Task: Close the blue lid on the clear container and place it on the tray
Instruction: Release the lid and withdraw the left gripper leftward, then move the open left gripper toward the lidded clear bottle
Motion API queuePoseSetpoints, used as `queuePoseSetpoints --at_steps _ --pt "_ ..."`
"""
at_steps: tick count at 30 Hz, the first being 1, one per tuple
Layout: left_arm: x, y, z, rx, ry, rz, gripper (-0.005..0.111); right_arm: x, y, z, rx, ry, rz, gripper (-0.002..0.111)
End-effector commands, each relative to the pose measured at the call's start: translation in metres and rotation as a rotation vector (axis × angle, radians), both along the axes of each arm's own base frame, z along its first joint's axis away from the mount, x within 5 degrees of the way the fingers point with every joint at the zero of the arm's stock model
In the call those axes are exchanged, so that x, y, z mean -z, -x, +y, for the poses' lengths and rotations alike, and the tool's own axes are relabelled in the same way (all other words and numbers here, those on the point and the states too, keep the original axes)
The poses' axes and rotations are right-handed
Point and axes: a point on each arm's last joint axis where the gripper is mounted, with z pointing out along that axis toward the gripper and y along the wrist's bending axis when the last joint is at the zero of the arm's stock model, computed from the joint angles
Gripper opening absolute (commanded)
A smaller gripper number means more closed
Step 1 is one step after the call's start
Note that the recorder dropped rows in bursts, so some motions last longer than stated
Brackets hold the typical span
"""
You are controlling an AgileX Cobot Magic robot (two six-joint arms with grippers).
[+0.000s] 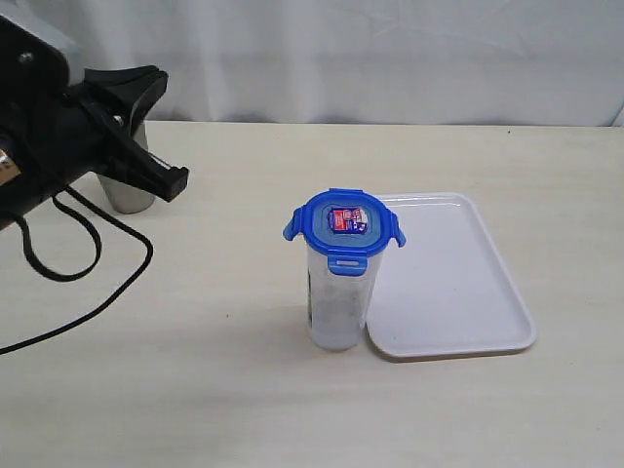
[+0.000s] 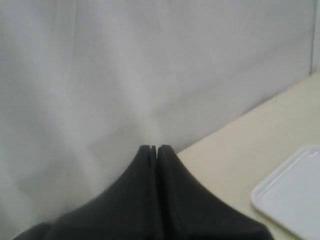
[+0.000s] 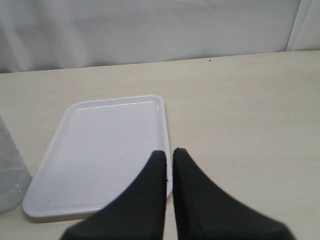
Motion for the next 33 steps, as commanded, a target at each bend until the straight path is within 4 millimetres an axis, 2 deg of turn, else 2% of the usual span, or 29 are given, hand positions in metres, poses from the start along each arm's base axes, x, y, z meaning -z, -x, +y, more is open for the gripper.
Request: queuePoseSetpoints --at_steps 1,6,10,17,22,29,32,33 --pt "0.007 -0.001 -0.001 0.222 0.105 -0.050 0.000 0.000 0.000 0.000 0.003 -0.003 -0.006 0.005" --pt "0.029 -0.015 0.016 0.323 0.132 0.003 0.000 0.000 0.000 0.000 0.003 -0.003 -0.006 0.005" --pt "0.056 -0.021 0.028 0.439 0.056 0.067 0.000 0.000 0.000 0.000 0.003 -0.003 -0.006 0.005" --pt "0.081 -0.024 0.023 0.682 -0.001 0.097 0.000 -0.001 0.000 0.000 0.003 -0.002 -0.022 0.005" --pt "0.092 -0.028 0.022 0.690 0.004 0.134 0.000 -0.019 -0.003 -0.001 0.015 -0.003 -0.216 0.005" --pt "0.095 -0.029 0.022 0.688 0.007 0.144 0.000 -0.051 0.002 -0.004 0.040 -0.031 -0.574 0.005" --pt "0.104 -0.032 0.025 0.629 -0.043 0.228 0.009 -0.056 0.004 -0.006 0.057 -0.200 -0.635 0.005" --pt "0.109 -0.034 0.028 0.587 -0.066 0.294 0.024 -0.054 0.003 -0.006 0.053 -0.255 -0.608 0.005"
